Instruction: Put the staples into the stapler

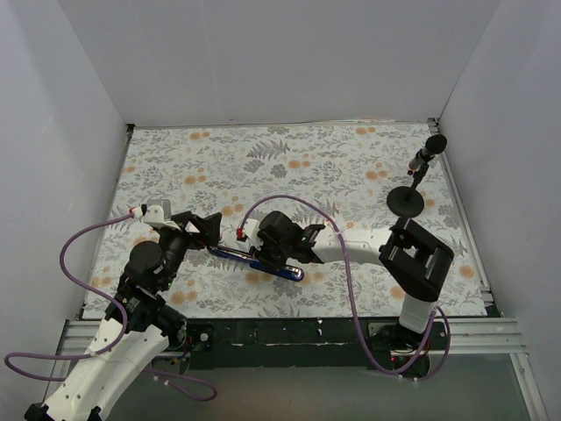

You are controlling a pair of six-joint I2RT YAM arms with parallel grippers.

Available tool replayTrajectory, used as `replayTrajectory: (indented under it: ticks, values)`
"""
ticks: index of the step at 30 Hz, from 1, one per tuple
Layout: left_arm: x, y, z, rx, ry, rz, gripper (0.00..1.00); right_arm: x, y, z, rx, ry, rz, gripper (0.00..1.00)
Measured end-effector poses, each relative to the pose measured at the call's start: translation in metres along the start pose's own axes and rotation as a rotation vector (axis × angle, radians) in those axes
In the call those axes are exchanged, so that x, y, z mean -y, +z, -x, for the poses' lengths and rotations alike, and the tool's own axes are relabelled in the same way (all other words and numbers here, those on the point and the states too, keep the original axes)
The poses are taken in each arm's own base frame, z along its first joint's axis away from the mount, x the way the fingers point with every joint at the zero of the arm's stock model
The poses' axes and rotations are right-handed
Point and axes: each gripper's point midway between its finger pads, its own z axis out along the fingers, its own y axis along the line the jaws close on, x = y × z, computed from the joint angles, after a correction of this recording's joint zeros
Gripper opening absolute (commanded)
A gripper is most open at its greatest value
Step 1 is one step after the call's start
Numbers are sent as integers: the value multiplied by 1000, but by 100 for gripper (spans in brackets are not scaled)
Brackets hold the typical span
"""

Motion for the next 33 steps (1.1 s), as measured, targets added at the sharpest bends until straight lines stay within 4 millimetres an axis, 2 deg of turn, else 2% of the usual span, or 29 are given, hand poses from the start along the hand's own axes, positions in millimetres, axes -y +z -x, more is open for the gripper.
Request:
replayTrajectory:
  ticks: [9, 18, 28, 33]
  values:
    - [0, 1, -1, -6, 1, 0, 90, -10, -9, -11, -7, -36, 47, 26]
    - [-1, 1, -1, -6, 2, 5, 90, -12, -10, -13, -12, -35, 58, 30]
    - [-1, 1, -1, -5, 2, 5, 90, -21, -11, -15, -32, -27, 67, 51]
    - [-2, 1, -1, -3, 2, 10, 90, -23, -20, -20, -62, 0, 53, 62]
